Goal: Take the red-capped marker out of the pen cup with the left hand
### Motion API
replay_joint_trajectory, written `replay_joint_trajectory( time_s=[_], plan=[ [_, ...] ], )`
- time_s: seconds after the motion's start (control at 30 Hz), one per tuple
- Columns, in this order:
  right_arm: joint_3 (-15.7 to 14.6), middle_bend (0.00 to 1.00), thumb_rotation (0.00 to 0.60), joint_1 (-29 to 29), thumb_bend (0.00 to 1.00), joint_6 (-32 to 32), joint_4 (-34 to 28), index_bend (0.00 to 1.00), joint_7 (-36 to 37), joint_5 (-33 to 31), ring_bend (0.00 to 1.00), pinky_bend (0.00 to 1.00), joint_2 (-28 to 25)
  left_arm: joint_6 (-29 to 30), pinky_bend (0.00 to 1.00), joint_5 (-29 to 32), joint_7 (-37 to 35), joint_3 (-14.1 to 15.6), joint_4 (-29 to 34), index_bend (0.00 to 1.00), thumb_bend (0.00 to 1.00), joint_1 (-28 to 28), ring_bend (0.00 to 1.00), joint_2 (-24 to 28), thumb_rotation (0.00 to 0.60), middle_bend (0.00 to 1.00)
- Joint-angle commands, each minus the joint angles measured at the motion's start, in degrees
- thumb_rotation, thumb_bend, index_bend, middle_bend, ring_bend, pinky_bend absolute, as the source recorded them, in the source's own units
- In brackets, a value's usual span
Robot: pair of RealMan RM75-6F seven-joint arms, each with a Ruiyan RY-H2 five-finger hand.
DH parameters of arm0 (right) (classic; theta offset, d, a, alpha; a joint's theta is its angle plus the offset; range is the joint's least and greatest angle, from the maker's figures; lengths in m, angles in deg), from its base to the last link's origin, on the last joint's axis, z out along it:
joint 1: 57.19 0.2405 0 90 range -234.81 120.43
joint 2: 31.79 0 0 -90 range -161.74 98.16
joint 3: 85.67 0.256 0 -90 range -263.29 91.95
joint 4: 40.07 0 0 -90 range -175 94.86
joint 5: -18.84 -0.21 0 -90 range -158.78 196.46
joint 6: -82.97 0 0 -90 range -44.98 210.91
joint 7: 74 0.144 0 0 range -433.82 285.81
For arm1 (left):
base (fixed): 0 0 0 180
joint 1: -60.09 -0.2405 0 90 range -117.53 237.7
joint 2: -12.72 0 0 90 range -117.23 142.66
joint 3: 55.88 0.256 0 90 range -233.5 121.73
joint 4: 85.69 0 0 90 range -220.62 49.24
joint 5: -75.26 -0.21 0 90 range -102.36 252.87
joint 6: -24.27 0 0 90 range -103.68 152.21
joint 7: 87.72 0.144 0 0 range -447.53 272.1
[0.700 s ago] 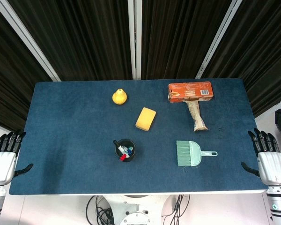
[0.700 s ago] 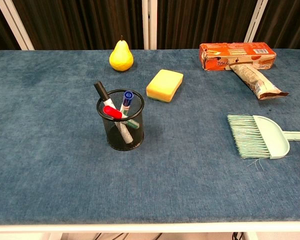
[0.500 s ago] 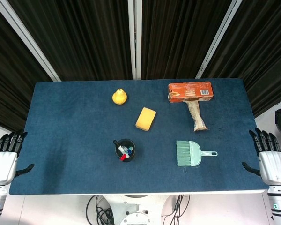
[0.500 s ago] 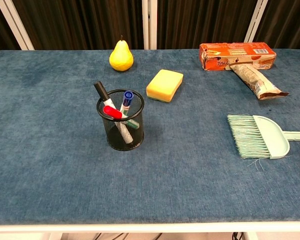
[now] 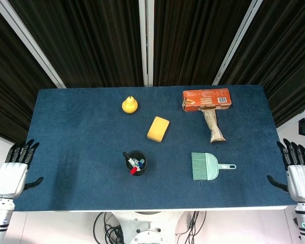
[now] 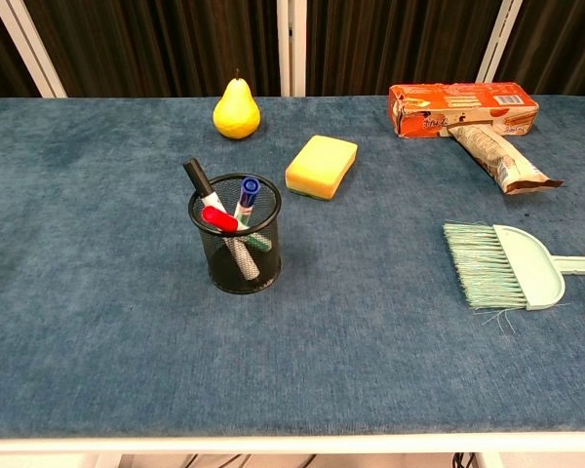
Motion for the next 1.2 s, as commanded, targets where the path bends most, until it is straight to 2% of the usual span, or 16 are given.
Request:
replay_joint_trajectory(
  time_s=[0.03, 0.3, 0.53, 0.77, 0.97, 1.2],
  plan=[
    [-0.13, 0.0, 0.6, -0.11, 0.06, 0.03, 0.41, 0.0, 0.29, 0.09, 0.0, 0.0, -0.09, -0.17, 0.0, -0.03, -0.25, 0.18, -0.29, 0.02, 0.12, 0.03, 0.0, -0.42, 0.6, 0.0],
    [-0.26, 0.0, 0.6, -0.08, 0.07, -0.01, 0.44, 0.0, 0.7, 0.74, 0.0, 0.0, -0.42, -1.81, 0.0, -1.84, 1.41, -0.14, 2.32, 0.03, 0.16, 2.15, 0.0, 0.61, 0.6, 0.0],
    [-0.29, 0.0, 0.6, -0.07, 0.07, 0.26, 0.24, 0.0, 0.53, 0.63, 0.0, 0.0, -0.46, -7.5, 0.02, -3.37, 1.83, -1.19, 6.63, 0.06, 0.19, 7.11, 0.0, 1.83, 0.6, 0.0],
    [0.16, 0.0, 0.6, 0.18, 0.07, 0.97, -0.61, 0.0, -0.05, -0.35, 0.0, 0.0, -0.84, -12.84, 0.1, -5.63, 3.57, -2.43, 9.35, 0.12, 0.2, 12.75, 0.0, 0.16, 0.6, 0.05],
    [0.1, 0.0, 0.6, 0.39, 0.08, 1.57, -0.86, 0.0, -0.3, -0.5, 0.0, 0.0, -0.83, -18.5, 0.1, -4.33, 6.66, -4.25, 12.62, 0.13, 0.2, 17.77, 0.0, -1.19, 0.6, 0.11],
    [0.29, 0.0, 0.6, 0.16, 0.08, 1.23, -1.06, 0.0, 0.28, -0.76, 0.0, 0.0, -1.24, -25.59, 0.12, -0.95, 7.4, -5.72, 13.63, 0.15, 0.2, 23.44, 0.0, -3.55, 0.6, 0.11]
  ],
)
